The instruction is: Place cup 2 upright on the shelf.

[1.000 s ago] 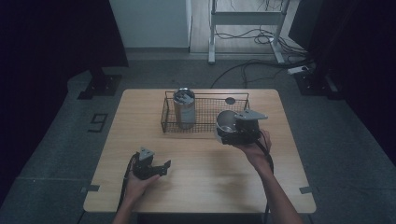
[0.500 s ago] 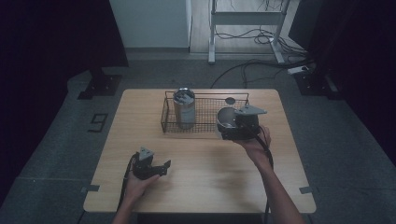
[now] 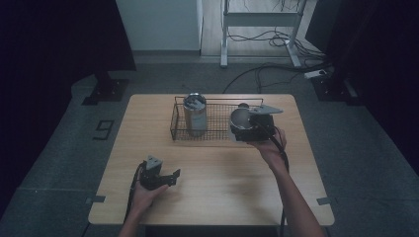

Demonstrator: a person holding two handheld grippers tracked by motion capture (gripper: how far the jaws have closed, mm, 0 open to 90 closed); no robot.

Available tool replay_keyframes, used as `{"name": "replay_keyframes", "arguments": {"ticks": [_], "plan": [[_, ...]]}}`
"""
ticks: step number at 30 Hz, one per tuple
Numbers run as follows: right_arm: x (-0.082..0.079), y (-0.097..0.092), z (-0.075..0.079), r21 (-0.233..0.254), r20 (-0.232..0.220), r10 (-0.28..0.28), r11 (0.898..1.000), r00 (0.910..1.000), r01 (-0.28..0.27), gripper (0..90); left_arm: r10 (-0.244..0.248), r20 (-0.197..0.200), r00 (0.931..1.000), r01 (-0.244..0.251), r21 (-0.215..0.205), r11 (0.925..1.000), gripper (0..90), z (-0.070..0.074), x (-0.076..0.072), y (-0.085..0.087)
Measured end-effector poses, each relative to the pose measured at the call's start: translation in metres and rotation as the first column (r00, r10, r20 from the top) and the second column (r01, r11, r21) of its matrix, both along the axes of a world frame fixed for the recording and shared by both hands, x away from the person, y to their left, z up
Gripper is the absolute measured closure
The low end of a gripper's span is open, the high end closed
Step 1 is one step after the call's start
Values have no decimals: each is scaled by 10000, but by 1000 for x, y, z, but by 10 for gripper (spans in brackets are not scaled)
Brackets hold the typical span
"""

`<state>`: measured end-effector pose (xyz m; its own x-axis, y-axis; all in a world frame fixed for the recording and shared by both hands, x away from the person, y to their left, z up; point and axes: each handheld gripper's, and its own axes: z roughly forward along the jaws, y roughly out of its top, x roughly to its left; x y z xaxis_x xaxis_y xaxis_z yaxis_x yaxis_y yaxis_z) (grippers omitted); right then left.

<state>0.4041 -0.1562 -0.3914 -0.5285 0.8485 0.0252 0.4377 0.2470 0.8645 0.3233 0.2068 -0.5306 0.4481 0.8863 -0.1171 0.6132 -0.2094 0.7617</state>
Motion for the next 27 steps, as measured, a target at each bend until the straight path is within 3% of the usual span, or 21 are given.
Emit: {"name": "replay_keyframes", "arguments": {"ticks": [27], "plan": [[24, 2, 16, -96, 19, -115, 9999, 9999, 115, 68, -7, -5, 10000, 7, -75, 10000, 144, 0, 0, 1]]}}
